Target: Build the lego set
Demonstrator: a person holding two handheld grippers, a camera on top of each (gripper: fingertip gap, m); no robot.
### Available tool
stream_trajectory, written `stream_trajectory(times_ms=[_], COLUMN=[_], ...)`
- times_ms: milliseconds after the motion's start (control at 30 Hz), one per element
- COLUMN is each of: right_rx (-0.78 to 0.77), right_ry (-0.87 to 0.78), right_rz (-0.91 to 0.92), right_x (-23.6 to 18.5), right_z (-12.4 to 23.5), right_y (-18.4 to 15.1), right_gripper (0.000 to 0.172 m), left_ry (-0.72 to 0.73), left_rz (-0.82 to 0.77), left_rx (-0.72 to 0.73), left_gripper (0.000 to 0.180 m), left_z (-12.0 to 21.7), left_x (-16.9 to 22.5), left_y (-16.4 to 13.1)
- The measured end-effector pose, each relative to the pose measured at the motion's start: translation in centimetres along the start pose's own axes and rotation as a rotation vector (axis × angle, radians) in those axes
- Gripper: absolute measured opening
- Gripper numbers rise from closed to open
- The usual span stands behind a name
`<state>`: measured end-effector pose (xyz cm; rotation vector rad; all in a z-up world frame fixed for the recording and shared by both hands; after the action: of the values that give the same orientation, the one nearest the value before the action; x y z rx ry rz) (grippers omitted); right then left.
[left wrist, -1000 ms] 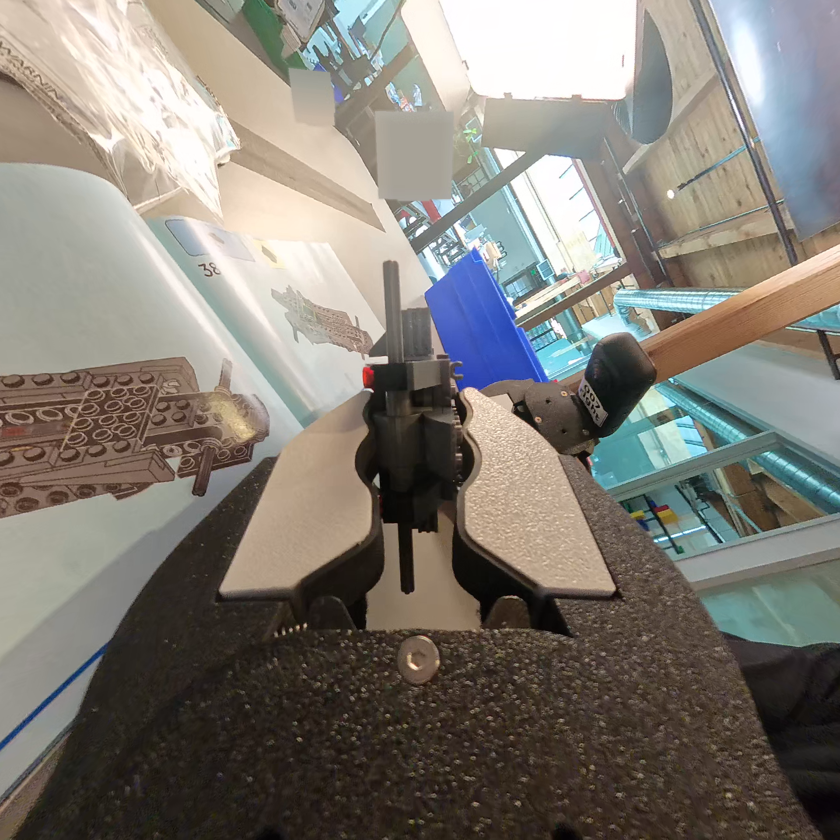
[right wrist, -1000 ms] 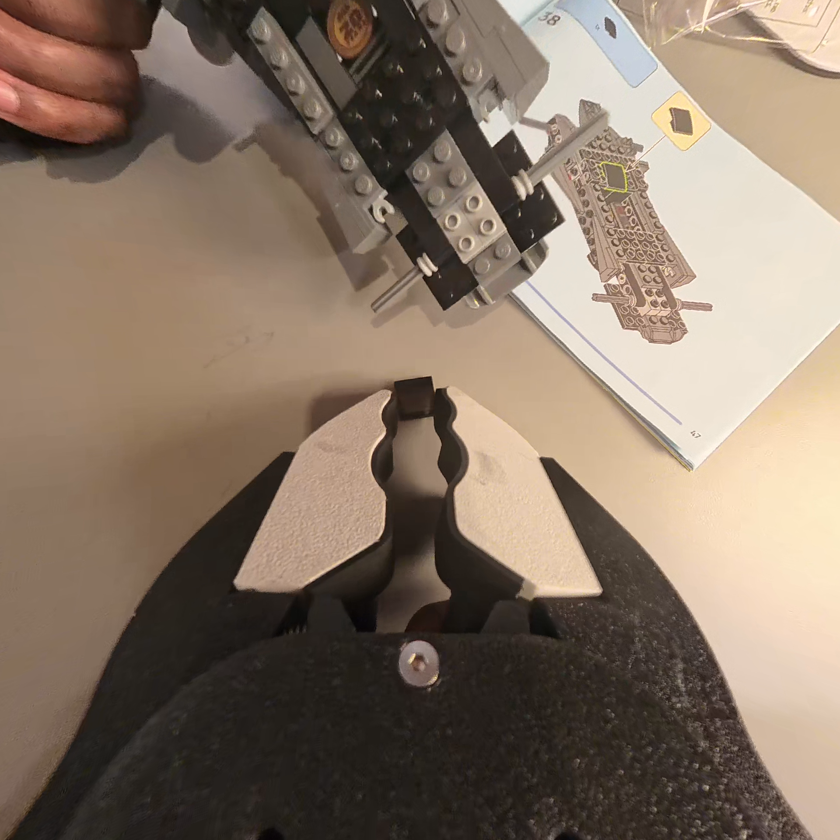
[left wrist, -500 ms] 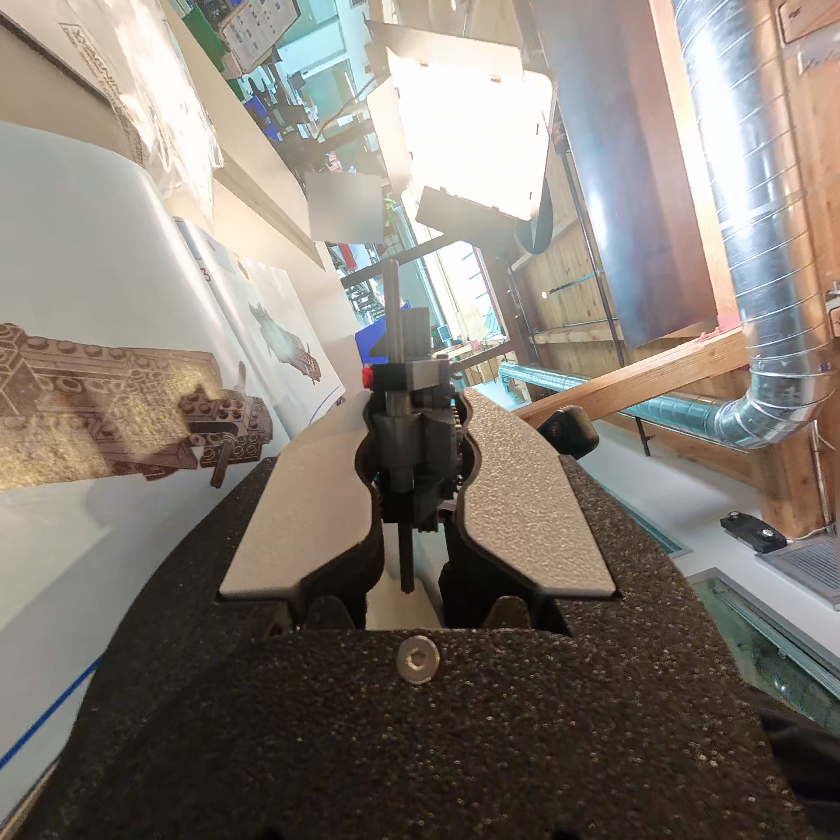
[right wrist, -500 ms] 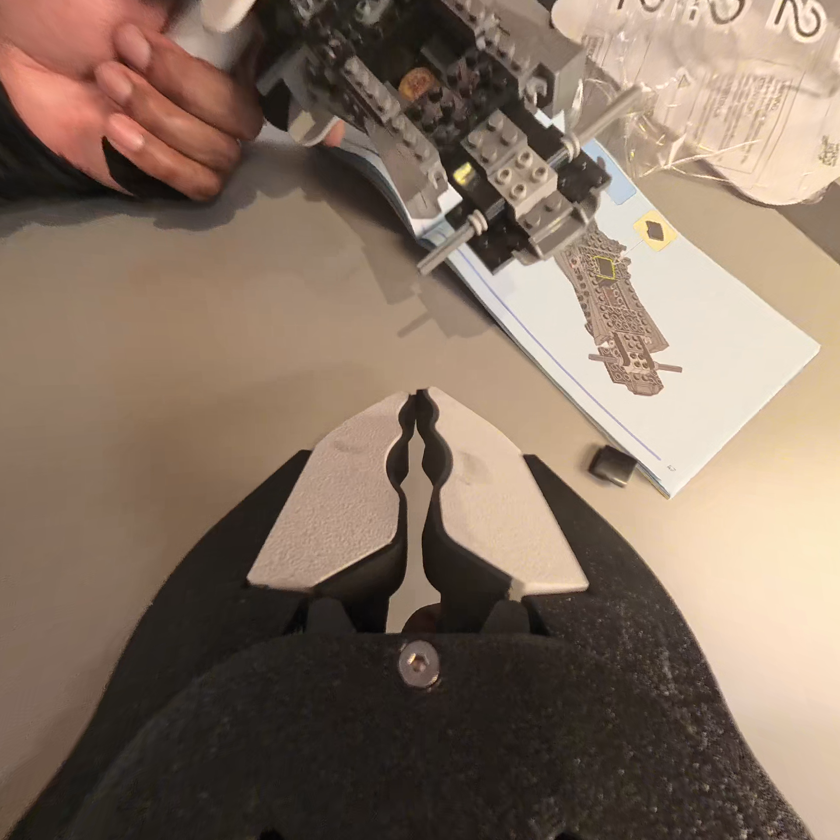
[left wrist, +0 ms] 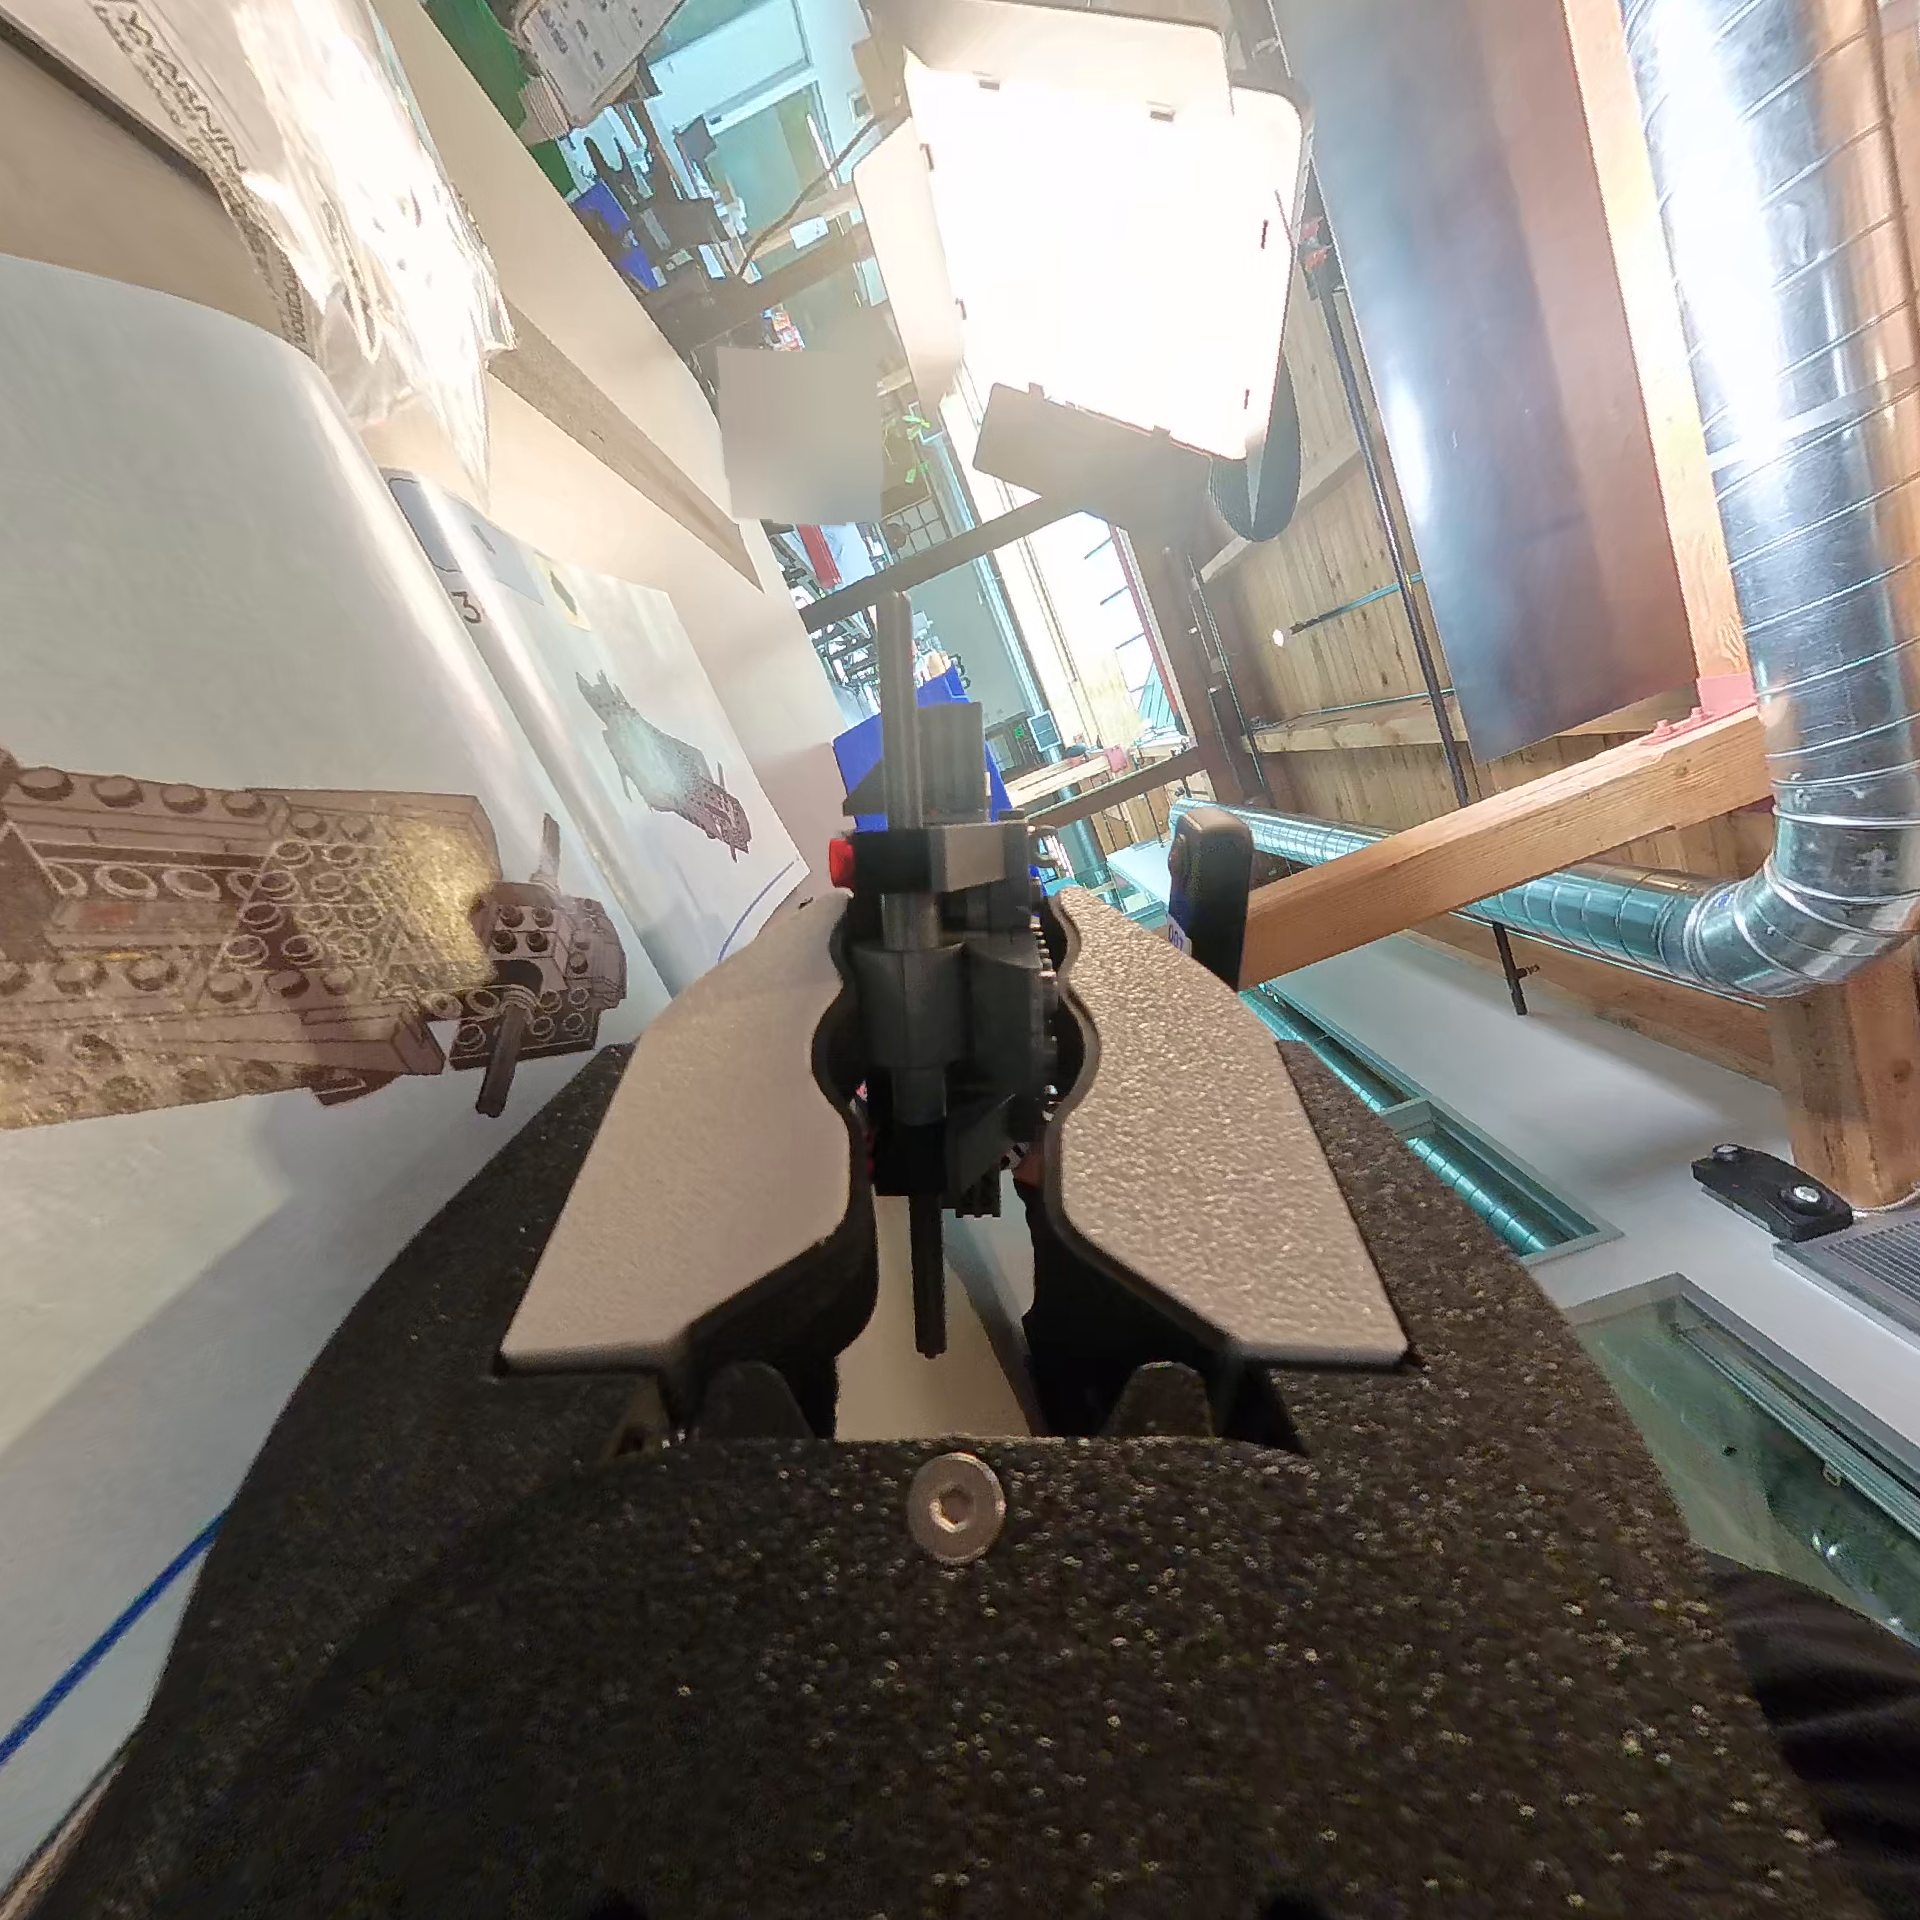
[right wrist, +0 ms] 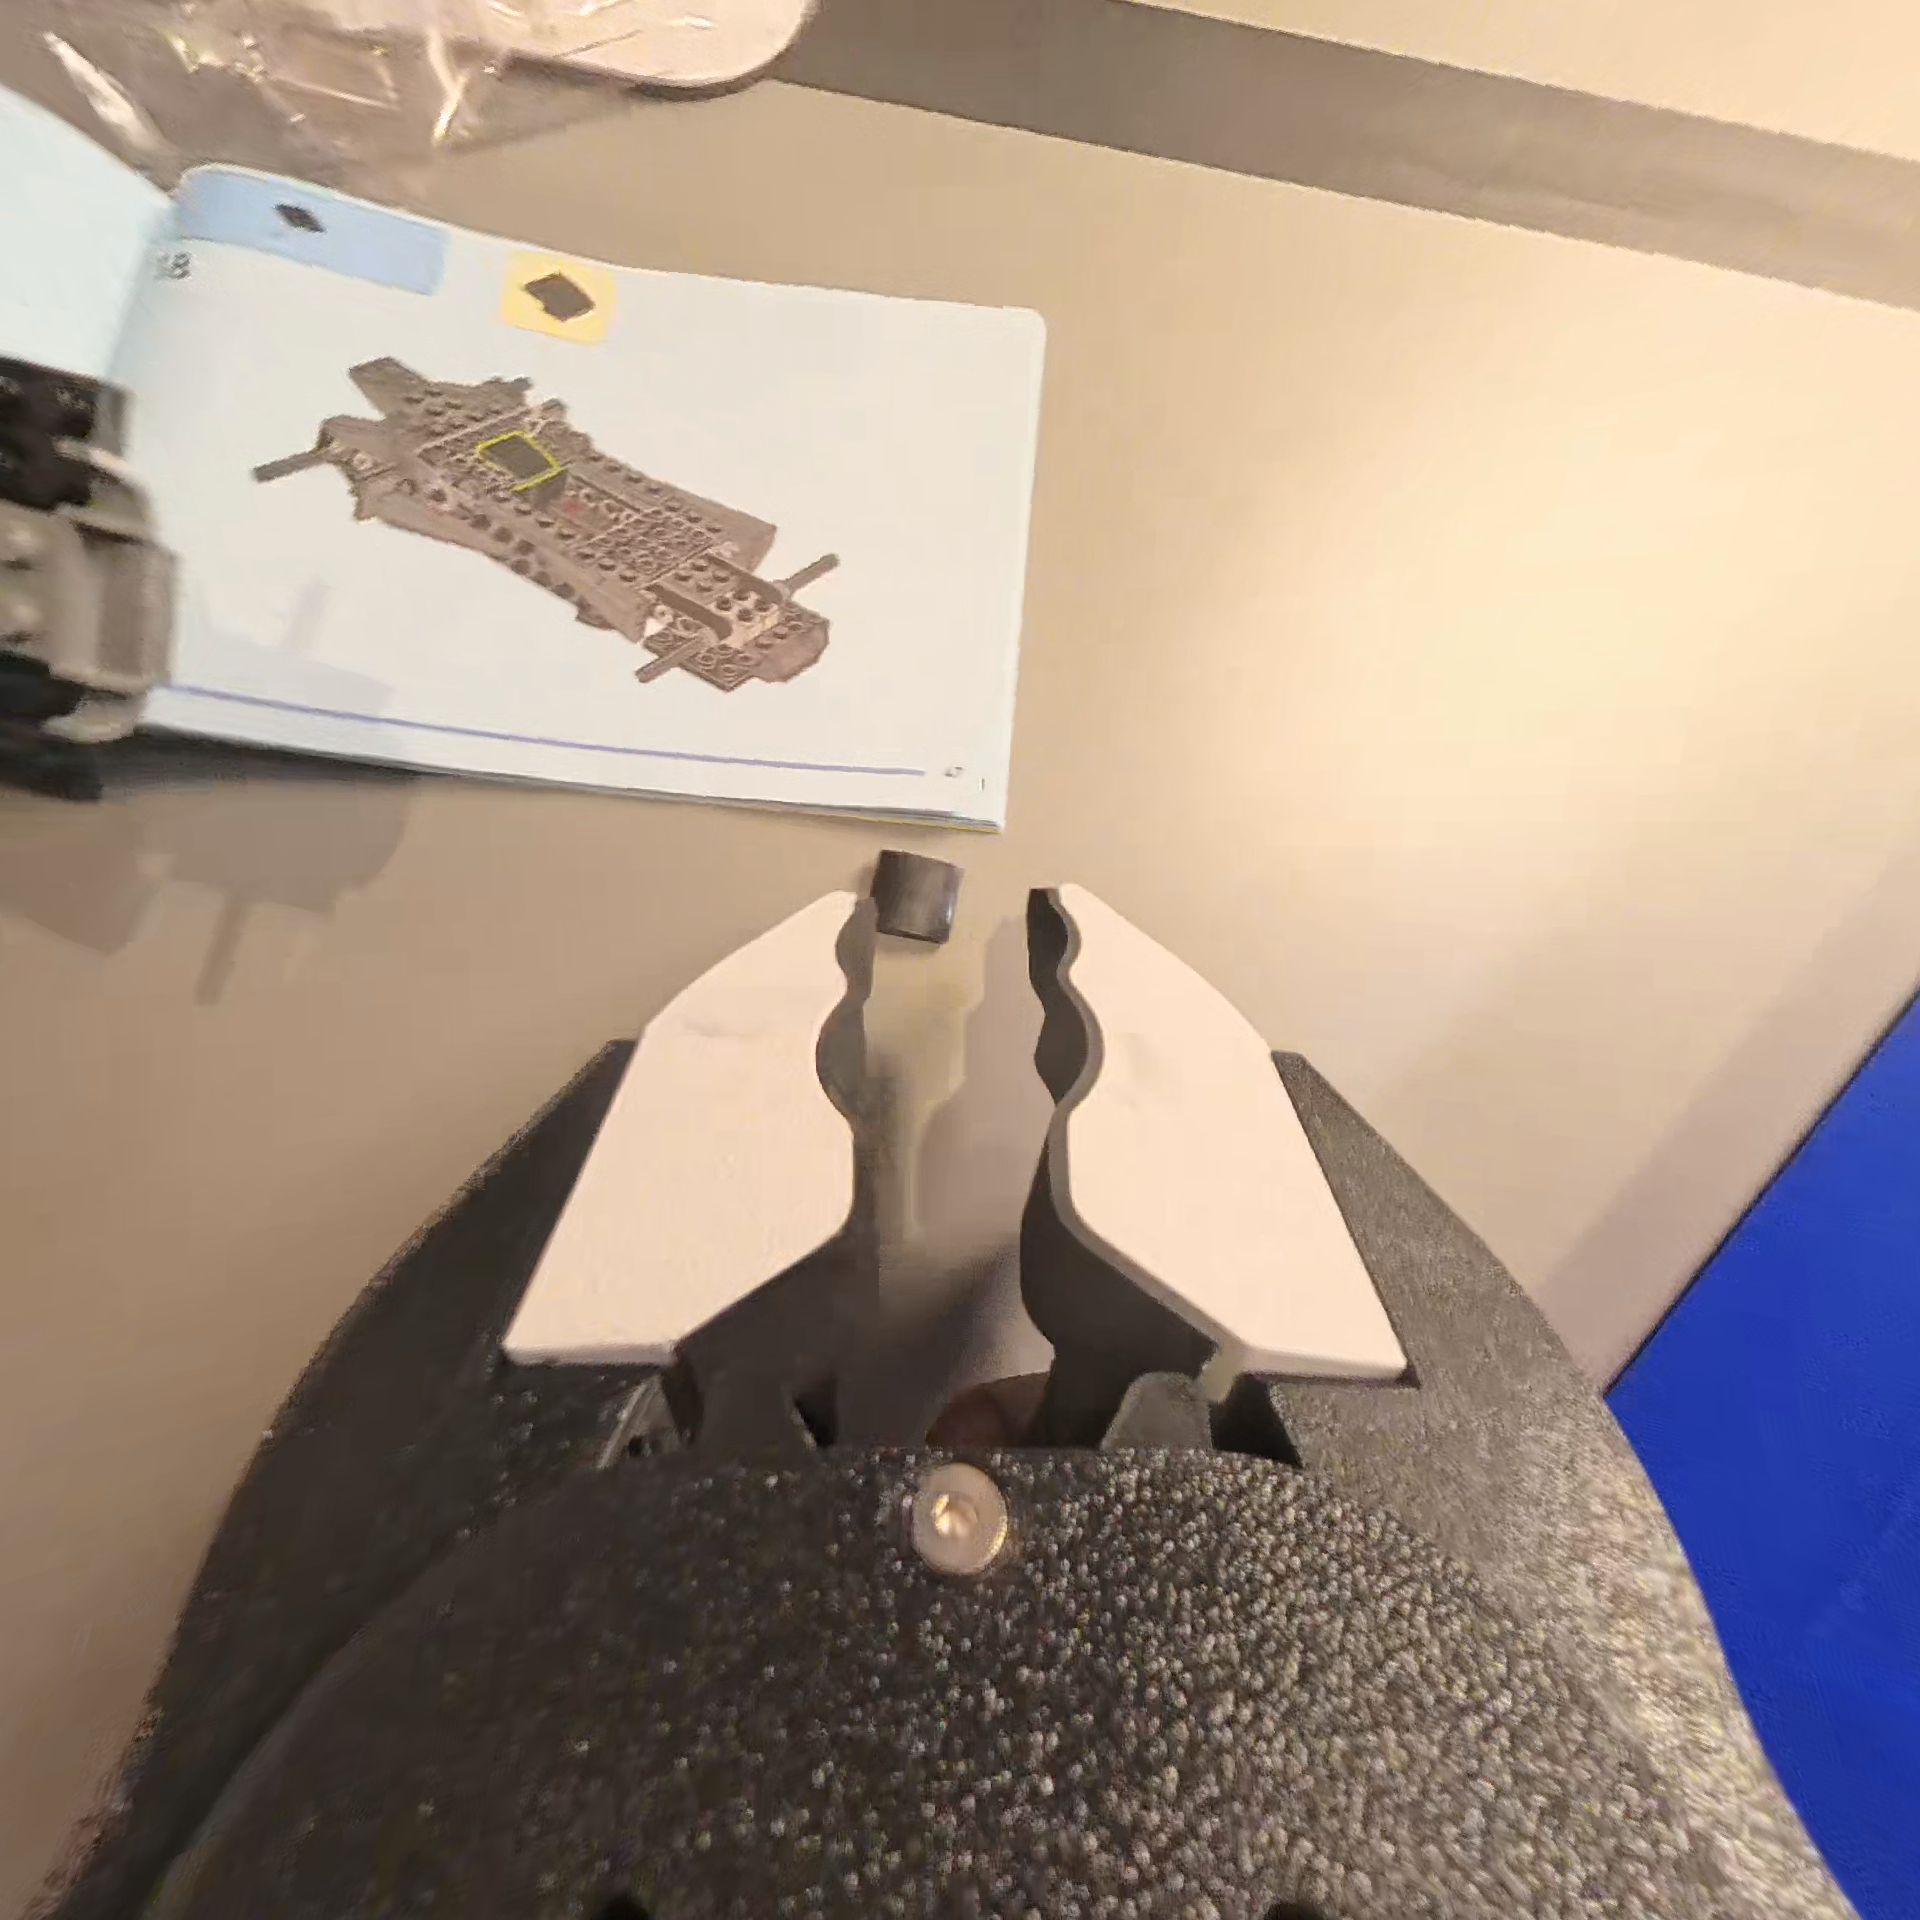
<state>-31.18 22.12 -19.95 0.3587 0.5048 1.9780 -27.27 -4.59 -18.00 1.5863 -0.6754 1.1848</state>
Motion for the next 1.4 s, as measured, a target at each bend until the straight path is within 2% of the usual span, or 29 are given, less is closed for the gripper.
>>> stream_trajectory(times_ms=[233,333,467,533,600,733,933,1400], right_rx=[-0.043,-0.056,-0.076,-0.061,-0.044,-0.077,-0.145,-0.032], right_ry=[0.063,0.155,0.327,0.313,0.301,0.279,0.125,0.065], right_rz=[0.104,0.256,0.562,0.658,0.659,0.545,0.499,0.59], right_x=[-1.0,-2.8,-6.5,-7.3,-7.4,-6.4,-4.5,-5.9], right_z=[-1.5,-1.3,-0.1,0.7,1.6,2.9,1.4,0.2], right_y=[0.2,0.0,-1.8,-2.3,-2.3,-2.1,-2.4,-1.3], right_gripper=[0.031,0.028,0.023,0.023,0.026,0.03,0.027,0.023], left_ry=[0.004,0.005,0.0,-0.002,-0.002,0.002,0.007,0.021], left_rz=[0.006,0.006,0.013,0.016,0.017,0.016,0.019,0.011], left_rx=[-0.007,-0.007,-0.005,-0.004,-0.005,-0.006,-0.003,-0.009], left_gripper=[0.032,0.032,0.032,0.032,0.032,0.032,0.032,0.031], left_z=[-0.1,-0.1,0.0,0.0,0.0,-0.1,-0.1,-0.2], left_x=[-0.1,-0.1,-0.2,-0.2,-0.2,-0.2,-0.3,-0.3], left_y=[0.1,0.1,0.1,0.1,0.1,0.2,0.2,0.1])
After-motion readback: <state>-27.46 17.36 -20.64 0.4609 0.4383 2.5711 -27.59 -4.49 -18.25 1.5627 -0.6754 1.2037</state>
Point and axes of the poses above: each gripper's, where its closed fingertips meet, z back along the fingers, y out of its top, x = y × z across the jaws, the point moved 6 cm from there along z, back along the fingers, and after that the axes turned 14 degrees about -x, right-handed, at the moved point
